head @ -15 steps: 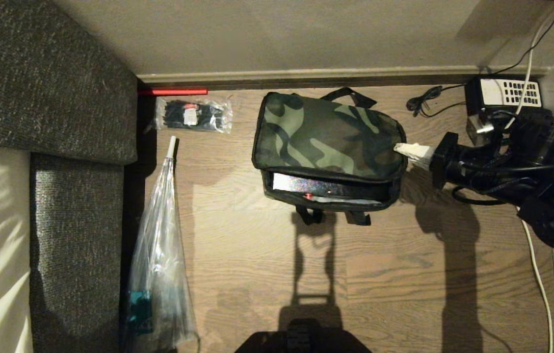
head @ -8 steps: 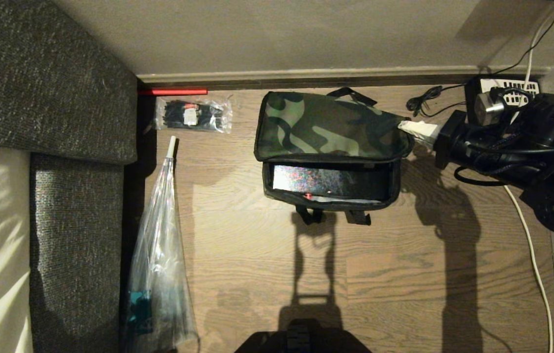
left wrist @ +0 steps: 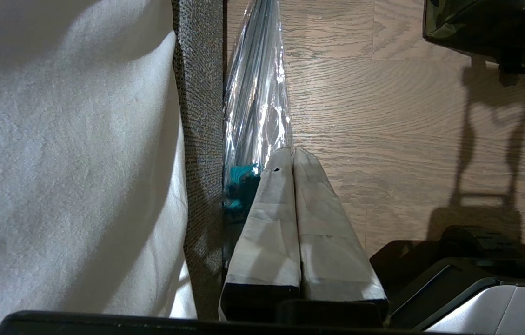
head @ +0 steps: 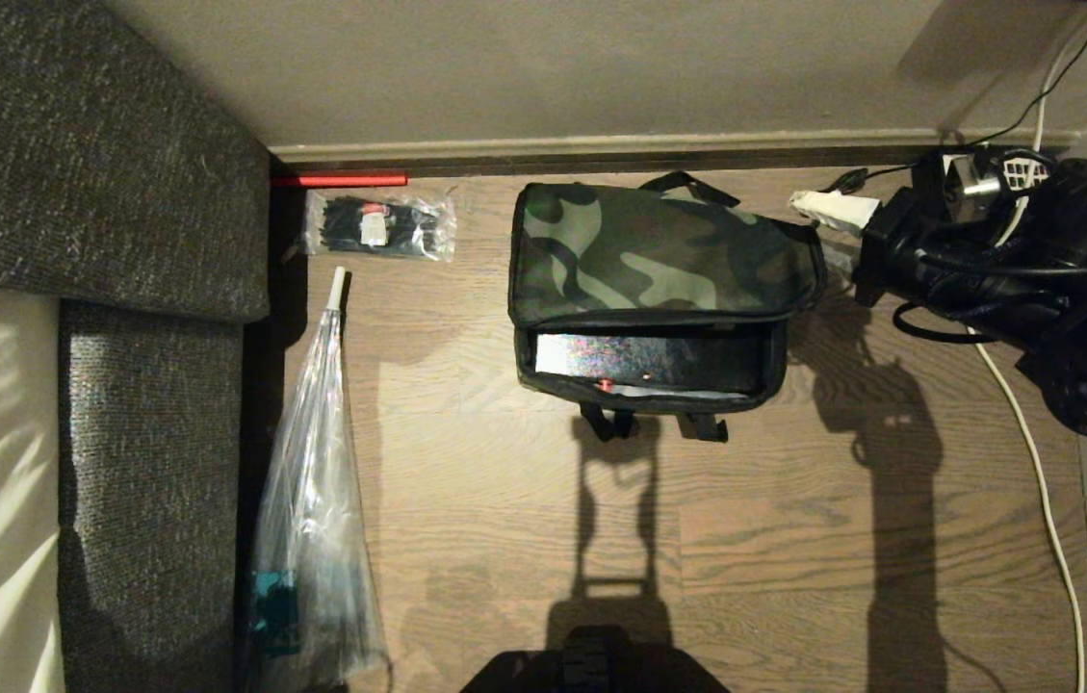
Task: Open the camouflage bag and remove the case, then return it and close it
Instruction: Open the top of the storage box, then grip the handle
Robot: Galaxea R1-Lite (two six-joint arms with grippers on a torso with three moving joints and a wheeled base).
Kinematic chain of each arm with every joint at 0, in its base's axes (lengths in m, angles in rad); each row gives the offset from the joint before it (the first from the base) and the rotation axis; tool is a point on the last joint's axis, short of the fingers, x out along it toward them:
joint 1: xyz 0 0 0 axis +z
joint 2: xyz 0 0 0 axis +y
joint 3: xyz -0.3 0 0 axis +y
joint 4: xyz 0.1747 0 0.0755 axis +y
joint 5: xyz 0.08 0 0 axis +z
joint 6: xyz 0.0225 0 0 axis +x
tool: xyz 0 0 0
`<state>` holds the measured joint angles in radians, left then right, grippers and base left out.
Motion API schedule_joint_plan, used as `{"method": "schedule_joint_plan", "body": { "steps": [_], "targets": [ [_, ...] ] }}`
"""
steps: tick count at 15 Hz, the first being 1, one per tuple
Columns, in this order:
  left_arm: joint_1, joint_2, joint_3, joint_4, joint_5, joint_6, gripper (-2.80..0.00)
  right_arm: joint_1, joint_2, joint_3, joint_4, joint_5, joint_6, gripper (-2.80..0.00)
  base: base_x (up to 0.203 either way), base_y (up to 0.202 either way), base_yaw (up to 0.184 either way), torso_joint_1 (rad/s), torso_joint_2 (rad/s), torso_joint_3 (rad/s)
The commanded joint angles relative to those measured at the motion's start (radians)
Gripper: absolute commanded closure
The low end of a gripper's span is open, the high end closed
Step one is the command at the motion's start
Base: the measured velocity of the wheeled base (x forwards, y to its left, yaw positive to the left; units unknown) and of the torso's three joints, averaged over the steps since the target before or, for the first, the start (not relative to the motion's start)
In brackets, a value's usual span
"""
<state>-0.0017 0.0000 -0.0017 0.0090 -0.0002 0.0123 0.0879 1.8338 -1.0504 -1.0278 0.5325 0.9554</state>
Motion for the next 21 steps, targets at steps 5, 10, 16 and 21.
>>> {"method": "schedule_joint_plan", "body": {
  "steps": [5,10,16,21],
  "targets": [
    [0.0,0.0,0.0,0.0,0.0,0.0,0.0,0.0,0.036,-0.108,-0.081,-0.044,0.13,-2.8,0.0,0.0,0.0,0.0,0.0,0.0],
    [0.0,0.0,0.0,0.0,0.0,0.0,0.0,0.0,0.061,-0.206,-0.082,-0.105,0.169,-2.8,0.0,0.0,0.0,0.0,0.0,0.0],
    [0.0,0.0,0.0,0.0,0.0,0.0,0.0,-0.002,0.067,-0.236,-0.166,-0.129,0.168,-2.8,0.0,0.0,0.0,0.0,0.0,0.0],
    [0.0,0.0,0.0,0.0,0.0,0.0,0.0,-0.002,-0.008,-0.085,-0.218,-0.128,0.181,0.0,0.0,0.0,0.0,0.0,0.0,0.0]
  ]
}}
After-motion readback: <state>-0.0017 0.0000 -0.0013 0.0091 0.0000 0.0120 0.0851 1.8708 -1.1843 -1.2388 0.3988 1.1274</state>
